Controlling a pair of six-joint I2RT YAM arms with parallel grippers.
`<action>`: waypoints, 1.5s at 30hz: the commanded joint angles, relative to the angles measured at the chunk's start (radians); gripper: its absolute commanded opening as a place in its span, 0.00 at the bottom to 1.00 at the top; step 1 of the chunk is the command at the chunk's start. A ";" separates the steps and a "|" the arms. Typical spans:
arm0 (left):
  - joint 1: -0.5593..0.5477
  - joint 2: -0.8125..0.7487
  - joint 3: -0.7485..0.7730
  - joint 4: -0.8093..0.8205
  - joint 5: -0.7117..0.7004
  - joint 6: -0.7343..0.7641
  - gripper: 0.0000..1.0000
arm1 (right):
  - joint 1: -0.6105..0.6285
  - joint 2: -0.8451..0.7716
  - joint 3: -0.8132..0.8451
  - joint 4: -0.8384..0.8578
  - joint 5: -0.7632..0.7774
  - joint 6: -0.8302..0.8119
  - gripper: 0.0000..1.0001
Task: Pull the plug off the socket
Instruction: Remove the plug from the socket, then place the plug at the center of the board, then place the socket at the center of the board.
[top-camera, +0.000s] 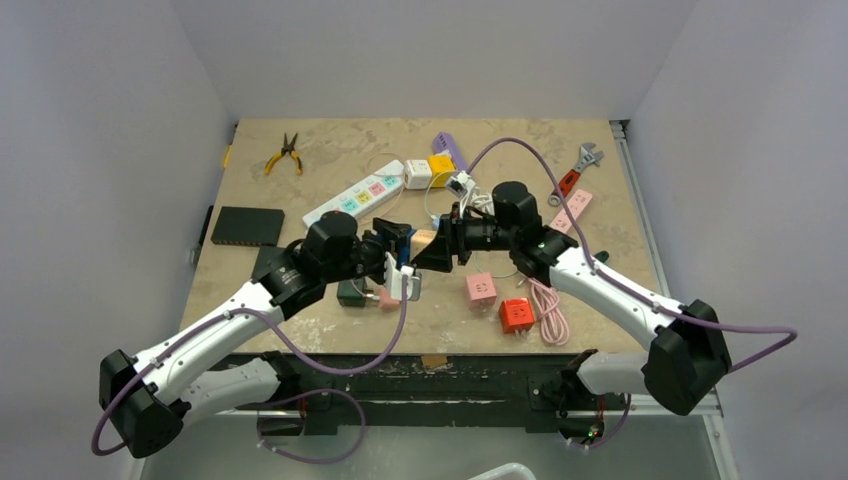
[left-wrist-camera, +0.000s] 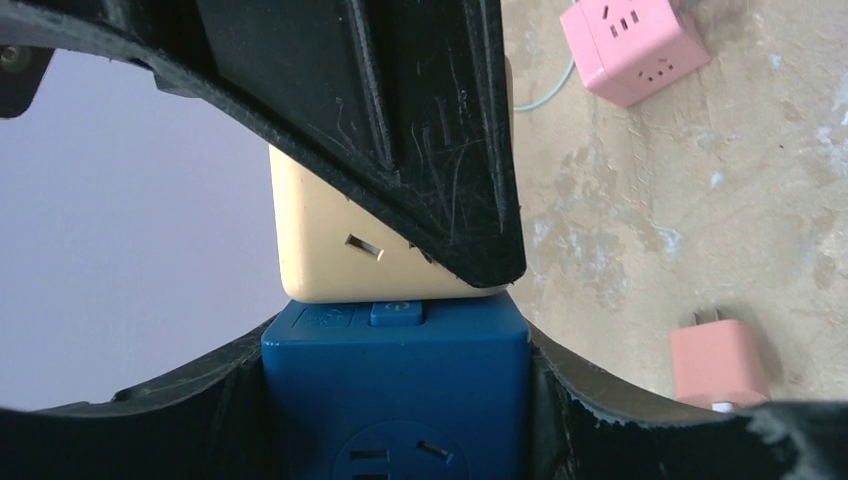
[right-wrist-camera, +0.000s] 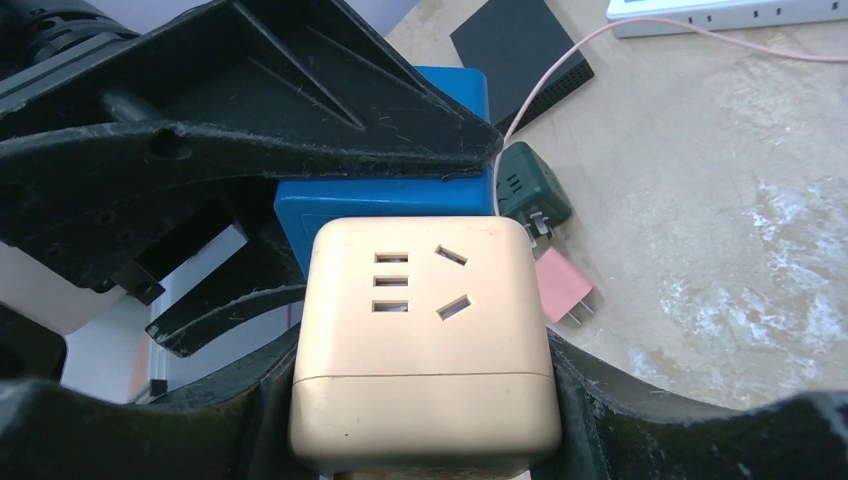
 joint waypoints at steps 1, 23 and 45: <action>0.045 -0.042 -0.002 -0.007 -0.073 0.044 0.00 | -0.029 -0.104 -0.023 -0.096 0.049 -0.069 0.00; 0.108 0.002 -0.053 0.011 -0.158 0.147 0.00 | -0.047 -0.407 -0.162 -0.264 0.128 -0.083 0.00; -0.080 0.439 0.117 -0.152 -0.185 -0.147 0.00 | -0.046 -0.354 -0.369 -0.165 0.401 -0.012 0.00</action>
